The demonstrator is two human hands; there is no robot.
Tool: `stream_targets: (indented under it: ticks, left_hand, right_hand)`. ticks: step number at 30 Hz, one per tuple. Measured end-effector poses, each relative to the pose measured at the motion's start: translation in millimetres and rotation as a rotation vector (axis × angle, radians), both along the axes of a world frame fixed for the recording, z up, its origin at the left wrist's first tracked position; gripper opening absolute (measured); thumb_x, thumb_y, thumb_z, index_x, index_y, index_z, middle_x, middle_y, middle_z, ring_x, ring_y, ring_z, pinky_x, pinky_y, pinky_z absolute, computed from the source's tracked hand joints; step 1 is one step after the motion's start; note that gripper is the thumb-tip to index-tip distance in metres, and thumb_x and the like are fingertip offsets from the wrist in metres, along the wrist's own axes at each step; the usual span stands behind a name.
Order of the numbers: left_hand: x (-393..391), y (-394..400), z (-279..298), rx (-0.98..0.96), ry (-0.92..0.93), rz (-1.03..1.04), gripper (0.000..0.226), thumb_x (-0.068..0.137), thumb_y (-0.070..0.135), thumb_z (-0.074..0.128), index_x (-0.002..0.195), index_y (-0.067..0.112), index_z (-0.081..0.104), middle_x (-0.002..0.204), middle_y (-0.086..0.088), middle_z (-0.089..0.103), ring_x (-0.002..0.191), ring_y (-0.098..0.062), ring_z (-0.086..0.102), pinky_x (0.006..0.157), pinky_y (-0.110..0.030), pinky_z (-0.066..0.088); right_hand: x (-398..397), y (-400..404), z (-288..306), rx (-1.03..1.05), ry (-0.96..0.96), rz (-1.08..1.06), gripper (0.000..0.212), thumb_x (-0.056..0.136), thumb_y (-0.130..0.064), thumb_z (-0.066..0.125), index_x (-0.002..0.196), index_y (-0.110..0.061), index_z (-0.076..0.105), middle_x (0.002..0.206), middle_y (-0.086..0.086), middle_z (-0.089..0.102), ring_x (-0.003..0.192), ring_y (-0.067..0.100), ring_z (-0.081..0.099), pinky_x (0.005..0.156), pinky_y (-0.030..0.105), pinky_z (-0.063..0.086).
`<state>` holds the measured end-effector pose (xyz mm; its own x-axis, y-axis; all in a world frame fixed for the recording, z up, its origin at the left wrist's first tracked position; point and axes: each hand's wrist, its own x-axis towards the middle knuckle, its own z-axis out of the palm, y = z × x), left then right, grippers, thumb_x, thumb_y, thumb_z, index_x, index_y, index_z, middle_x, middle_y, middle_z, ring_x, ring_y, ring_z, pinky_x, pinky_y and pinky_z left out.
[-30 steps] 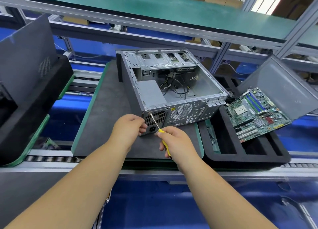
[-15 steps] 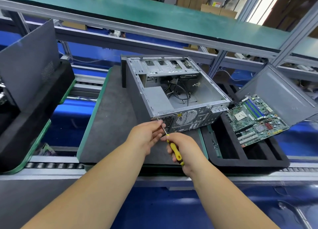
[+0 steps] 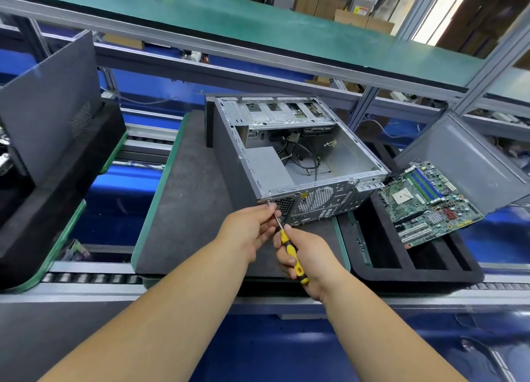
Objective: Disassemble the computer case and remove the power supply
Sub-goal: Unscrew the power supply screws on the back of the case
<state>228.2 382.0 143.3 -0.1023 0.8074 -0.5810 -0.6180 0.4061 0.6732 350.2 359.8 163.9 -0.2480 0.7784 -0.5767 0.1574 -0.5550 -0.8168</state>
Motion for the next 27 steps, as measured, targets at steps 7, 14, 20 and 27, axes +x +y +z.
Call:
stream_targets:
  ticks: [7, 14, 20, 27]
  left_hand:
    - [2, -1, -4, 0.044, 0.012, 0.017, 0.005, 0.088, 0.012, 0.068, 0.092, 0.009, 0.071, 0.076, -0.003, 0.074, 0.068, -0.01, 0.068, 0.058, -0.016, 0.055]
    - [8, 0, -4, 0.018, 0.046, 0.019, 0.02, 0.083, 0.028, 0.075, 0.086, 0.009, 0.073, 0.072, 0.0, 0.072, 0.059, -0.008, 0.065, 0.057, -0.017, 0.054]
    - [14, 1, -2, 0.042, 0.121, 0.038, 0.016, 0.085, 0.016, 0.073, 0.072, 0.006, 0.07, 0.061, -0.001, 0.065, 0.049, -0.007, 0.056, 0.049, -0.014, 0.048]
    - [14, 1, 0, 0.049, 0.137, 0.036, 0.016, 0.087, 0.014, 0.071, 0.073, 0.006, 0.071, 0.062, -0.002, 0.067, 0.046, -0.005, 0.054, 0.05, -0.015, 0.047]
  right_hand:
    - [-18, 7, 17, -0.068, -0.354, 0.052, 0.046, 0.106, -0.039, 0.028, 0.072, -0.015, 0.046, 0.04, -0.001, 0.031, 0.037, 0.014, 0.026, 0.037, 0.018, 0.027]
    - [-12, 6, 11, 0.224, -0.528, 0.142, 0.035, 0.106, -0.029, 0.032, 0.078, -0.017, 0.047, 0.073, 0.007, 0.05, 0.071, 0.025, 0.048, 0.068, 0.035, 0.045]
    - [-11, 7, 15, 0.329, -0.752, 0.31, 0.038, 0.108, -0.031, 0.025, 0.099, -0.012, 0.057, 0.115, 0.016, 0.062, 0.101, 0.031, 0.058, 0.081, 0.034, 0.043]
    - [-14, 4, 11, 0.562, -1.163, 0.62, 0.032, 0.1, -0.016, 0.045, 0.132, -0.009, 0.046, 0.125, 0.008, 0.056, 0.116, 0.026, 0.056, 0.072, 0.035, 0.038]
